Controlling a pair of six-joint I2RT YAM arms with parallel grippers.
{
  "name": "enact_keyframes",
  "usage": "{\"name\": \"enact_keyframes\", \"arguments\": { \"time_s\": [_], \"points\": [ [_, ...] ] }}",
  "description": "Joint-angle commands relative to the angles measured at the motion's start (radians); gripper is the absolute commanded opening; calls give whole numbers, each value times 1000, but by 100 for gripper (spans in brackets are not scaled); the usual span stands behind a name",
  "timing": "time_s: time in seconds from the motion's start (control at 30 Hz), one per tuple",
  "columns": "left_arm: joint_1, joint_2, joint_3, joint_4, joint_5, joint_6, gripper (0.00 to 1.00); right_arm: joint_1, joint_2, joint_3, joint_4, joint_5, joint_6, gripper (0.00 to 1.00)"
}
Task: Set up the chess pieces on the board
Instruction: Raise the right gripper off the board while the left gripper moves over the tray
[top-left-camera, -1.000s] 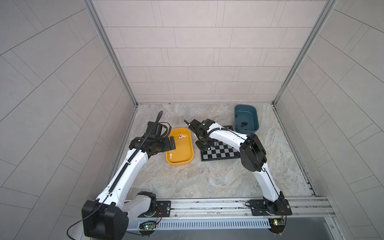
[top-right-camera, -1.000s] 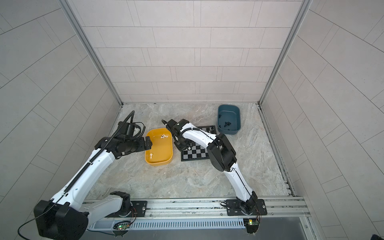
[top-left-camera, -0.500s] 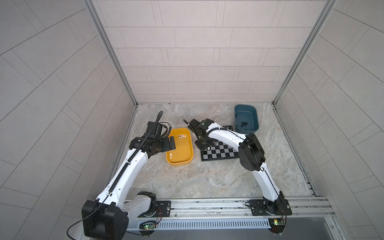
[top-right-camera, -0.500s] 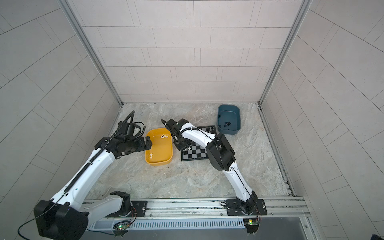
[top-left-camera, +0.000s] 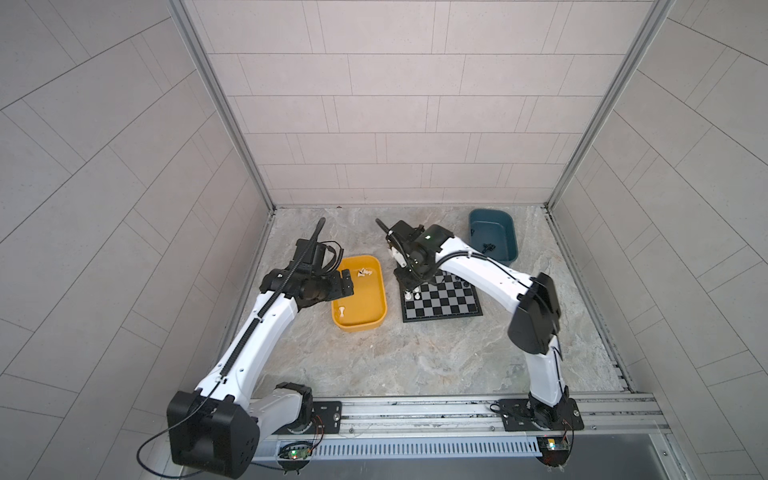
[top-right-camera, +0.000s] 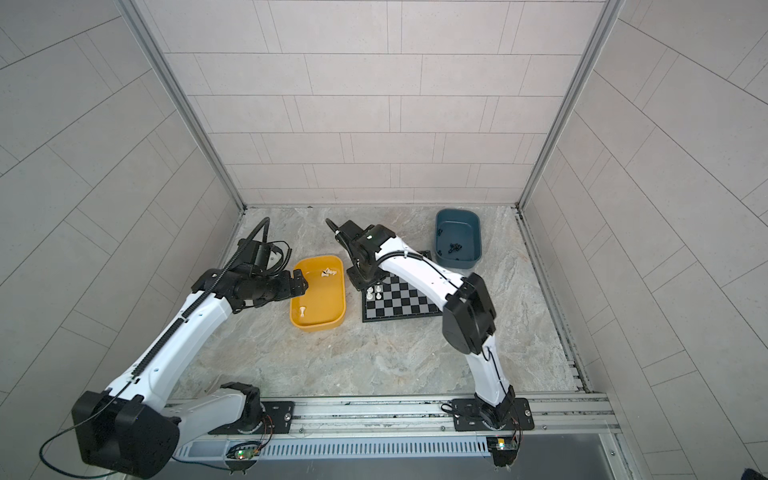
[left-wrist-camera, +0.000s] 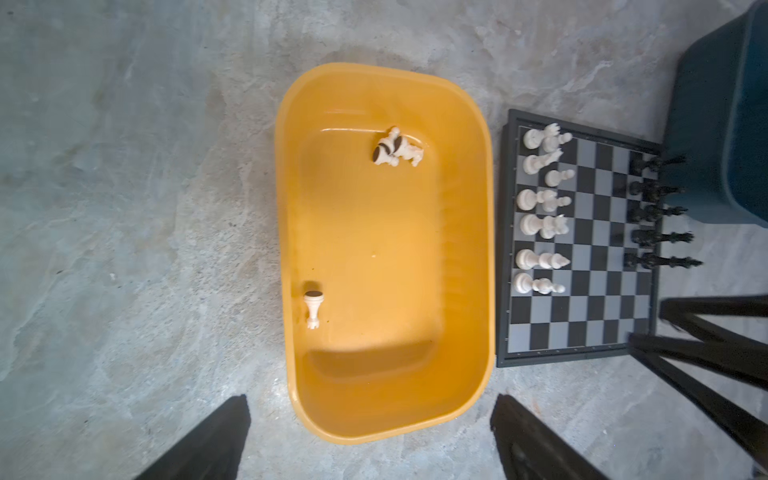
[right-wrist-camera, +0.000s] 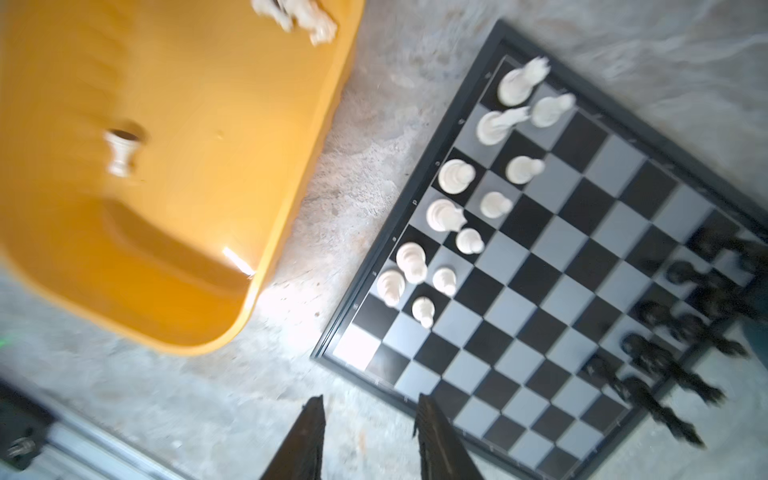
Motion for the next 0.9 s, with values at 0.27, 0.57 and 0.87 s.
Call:
{"name": "enact_keyframes", "arguments": {
  "time_s": [0.27, 0.57, 0.87],
  "points": [
    [-33, 267, 131, 96, 93, -335, 63, -118, -567, -536, 391, -86, 34, 73],
    [-45, 522, 176, 198, 5, -696, 43, -187, -731, -669, 432, -155, 24, 73],
    [-45, 699, 285, 233, -96, -751, 39, -213, -799, -750, 457, -214, 50, 73]
  ]
}}
